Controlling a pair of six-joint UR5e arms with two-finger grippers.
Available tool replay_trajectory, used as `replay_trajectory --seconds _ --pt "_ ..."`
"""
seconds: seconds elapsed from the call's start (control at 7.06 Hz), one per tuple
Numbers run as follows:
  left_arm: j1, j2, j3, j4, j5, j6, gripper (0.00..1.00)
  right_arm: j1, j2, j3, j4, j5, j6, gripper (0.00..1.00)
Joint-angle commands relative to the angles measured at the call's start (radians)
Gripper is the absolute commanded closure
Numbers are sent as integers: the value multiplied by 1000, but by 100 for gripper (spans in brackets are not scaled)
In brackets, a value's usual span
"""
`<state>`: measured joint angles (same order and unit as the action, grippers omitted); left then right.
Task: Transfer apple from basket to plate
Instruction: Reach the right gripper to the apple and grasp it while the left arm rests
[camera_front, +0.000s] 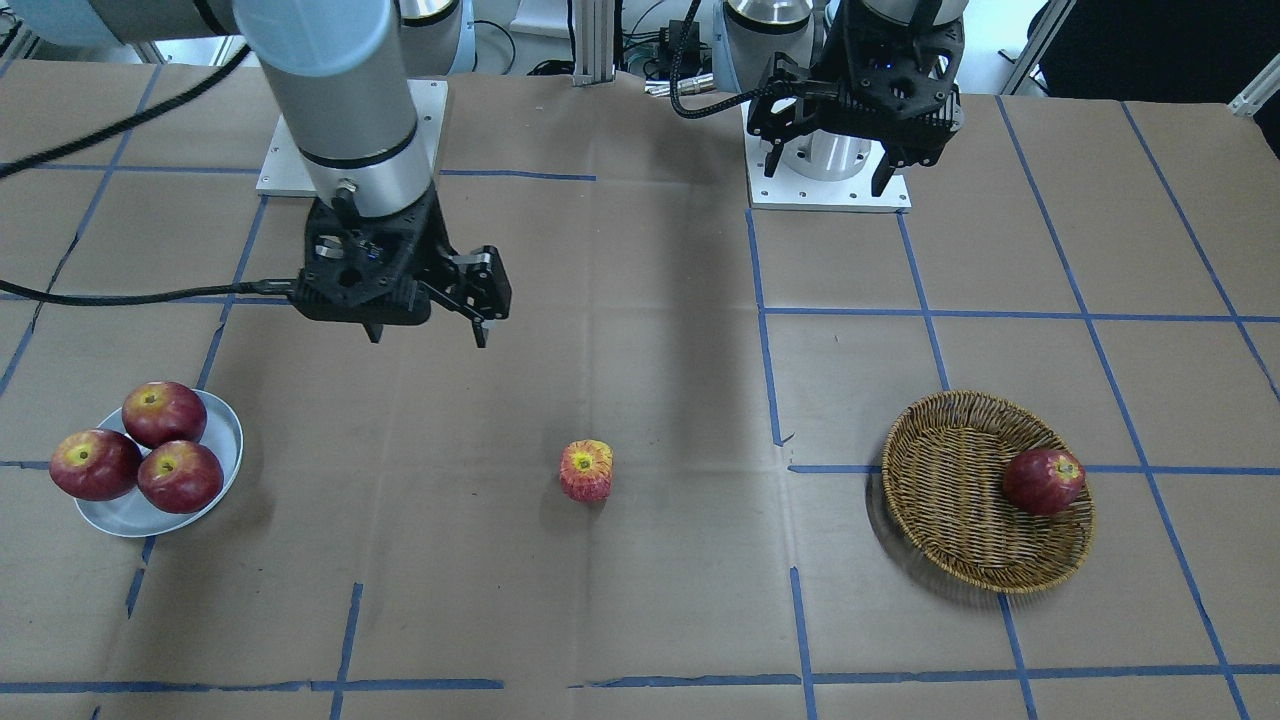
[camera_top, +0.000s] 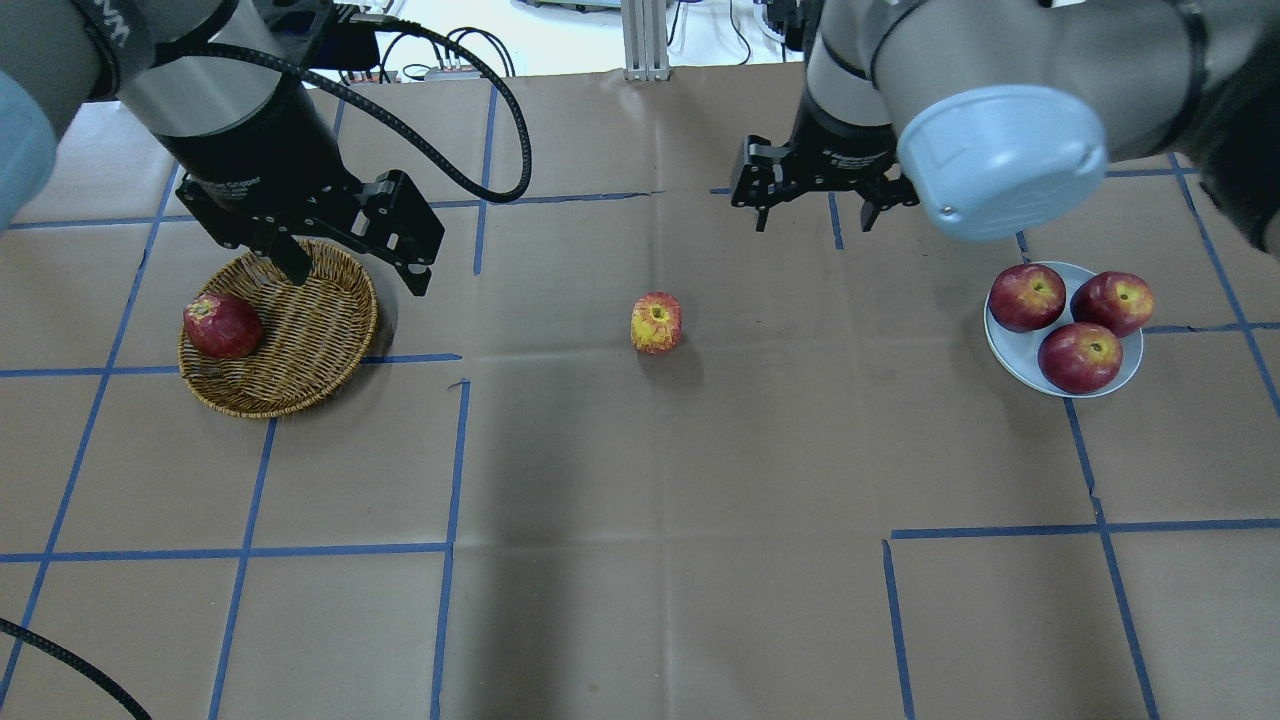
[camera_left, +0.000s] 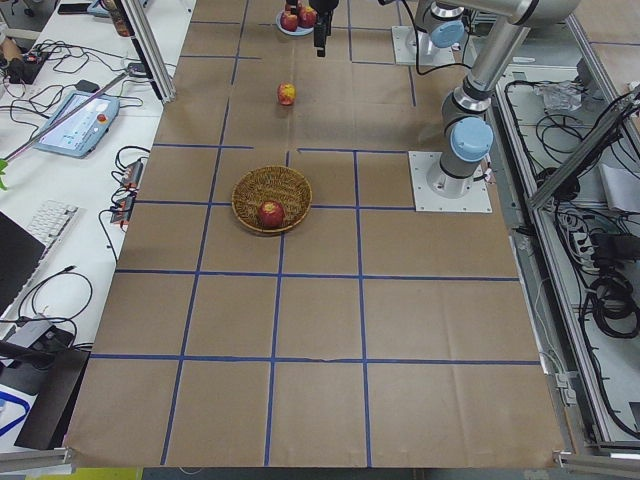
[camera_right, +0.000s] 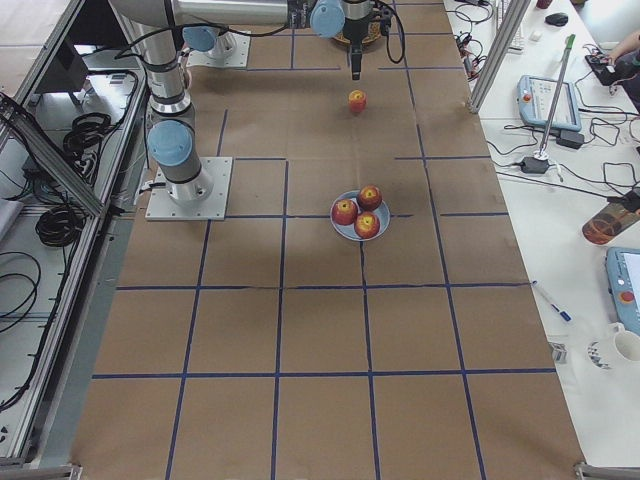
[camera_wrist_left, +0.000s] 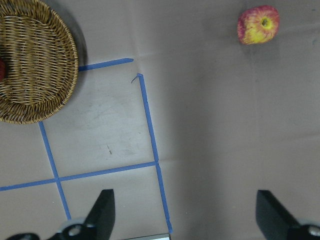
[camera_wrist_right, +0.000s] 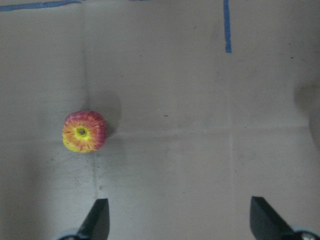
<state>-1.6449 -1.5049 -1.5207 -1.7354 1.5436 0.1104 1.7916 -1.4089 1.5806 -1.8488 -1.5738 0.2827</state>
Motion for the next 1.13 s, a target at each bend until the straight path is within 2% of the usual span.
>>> replay_trajectory --seconds 0.0,0.14,0.28,0.43,0.57,0.85,0.99 --pt "5 3 -32 7 -2 40 2 105 108 -36 -90 -3 134 0" --pt "20 0 -36 16 -2 40 2 141 172 -75 -93 -12 177 0" --pt "22 2 -38 22 -2 37 2 172 229 -82 -122 -41 220 0" --pt "27 6 -50 25 -2 40 2 178 270 -71 -206 -49 223 0" --pt "40 14 -65 34 -2 41 2 178 309 -71 -214 -48 222 0" --pt "57 17 -73 68 -2 72 2 175 360 -35 -268 -49 207 0" --pt "57 17 -73 86 -2 78 2 175 378 4 -364 -49 204 0"
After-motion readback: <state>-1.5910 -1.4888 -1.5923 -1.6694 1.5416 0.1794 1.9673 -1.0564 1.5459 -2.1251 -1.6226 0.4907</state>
